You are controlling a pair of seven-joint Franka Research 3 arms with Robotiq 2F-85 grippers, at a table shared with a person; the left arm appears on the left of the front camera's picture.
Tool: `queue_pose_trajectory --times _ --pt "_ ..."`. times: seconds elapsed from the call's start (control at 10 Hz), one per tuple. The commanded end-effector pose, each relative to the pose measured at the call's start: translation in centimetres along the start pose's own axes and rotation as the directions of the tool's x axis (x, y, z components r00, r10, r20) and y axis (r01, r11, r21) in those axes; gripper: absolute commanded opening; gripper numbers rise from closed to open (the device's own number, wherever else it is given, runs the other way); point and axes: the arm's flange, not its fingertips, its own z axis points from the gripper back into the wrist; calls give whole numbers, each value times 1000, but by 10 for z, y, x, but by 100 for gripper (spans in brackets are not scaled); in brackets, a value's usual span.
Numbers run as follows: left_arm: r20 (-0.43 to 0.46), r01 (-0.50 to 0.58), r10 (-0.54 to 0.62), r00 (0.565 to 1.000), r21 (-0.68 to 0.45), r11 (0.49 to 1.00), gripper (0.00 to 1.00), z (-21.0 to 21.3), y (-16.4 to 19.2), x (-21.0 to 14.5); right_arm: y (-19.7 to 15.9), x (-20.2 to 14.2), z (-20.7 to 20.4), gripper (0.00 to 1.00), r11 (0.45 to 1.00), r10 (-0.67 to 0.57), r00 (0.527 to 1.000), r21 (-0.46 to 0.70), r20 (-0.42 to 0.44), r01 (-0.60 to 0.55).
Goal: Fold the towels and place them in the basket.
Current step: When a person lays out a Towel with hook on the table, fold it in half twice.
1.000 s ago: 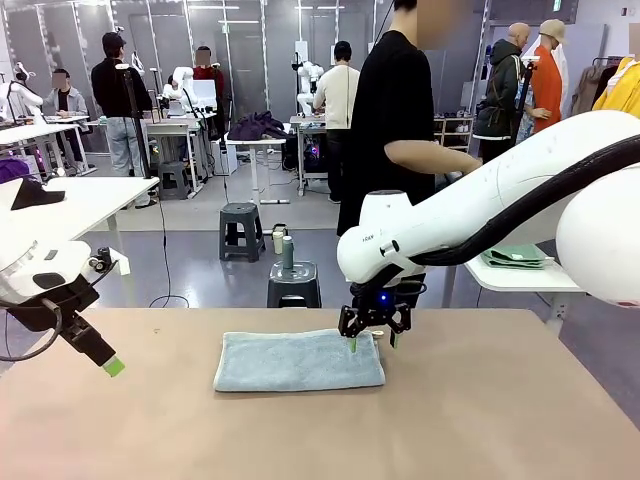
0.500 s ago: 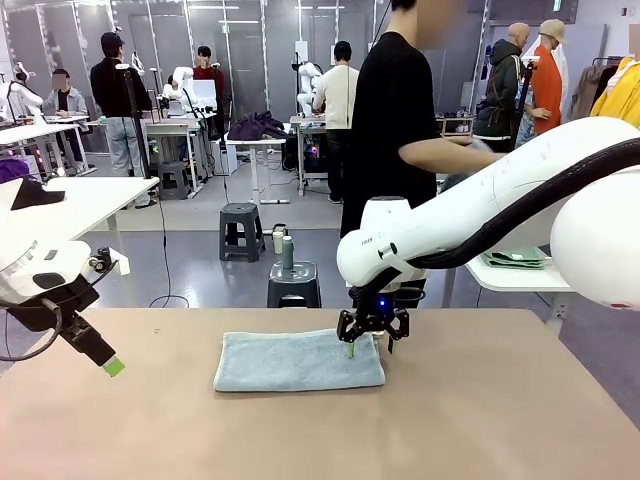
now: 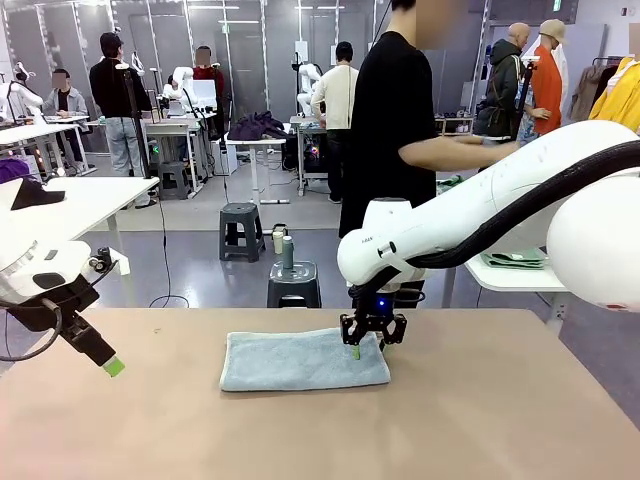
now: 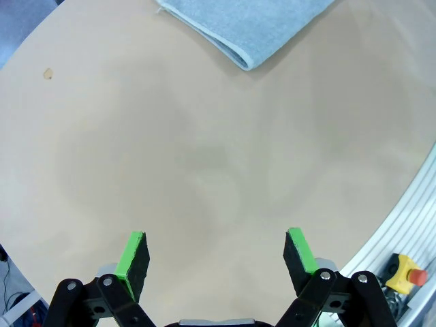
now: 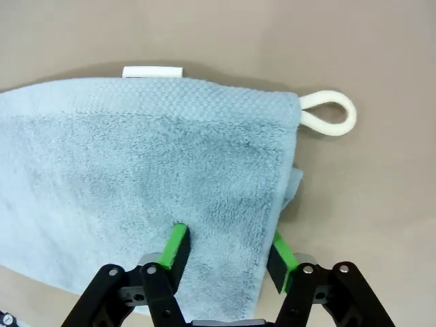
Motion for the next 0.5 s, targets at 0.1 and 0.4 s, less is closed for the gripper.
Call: queue_pose_trajectory --times 0.1,0.4 --pt "-4 -8 8 1000 10 1000 100 -1 1 3 -5 -2 -13 4 1000 -3 1000 -9 -3 3" --pt "-4 -8 8 1000 10 1000 100 -1 1 3 4 -6 -1 0 999 -8 1000 -49 19 9"
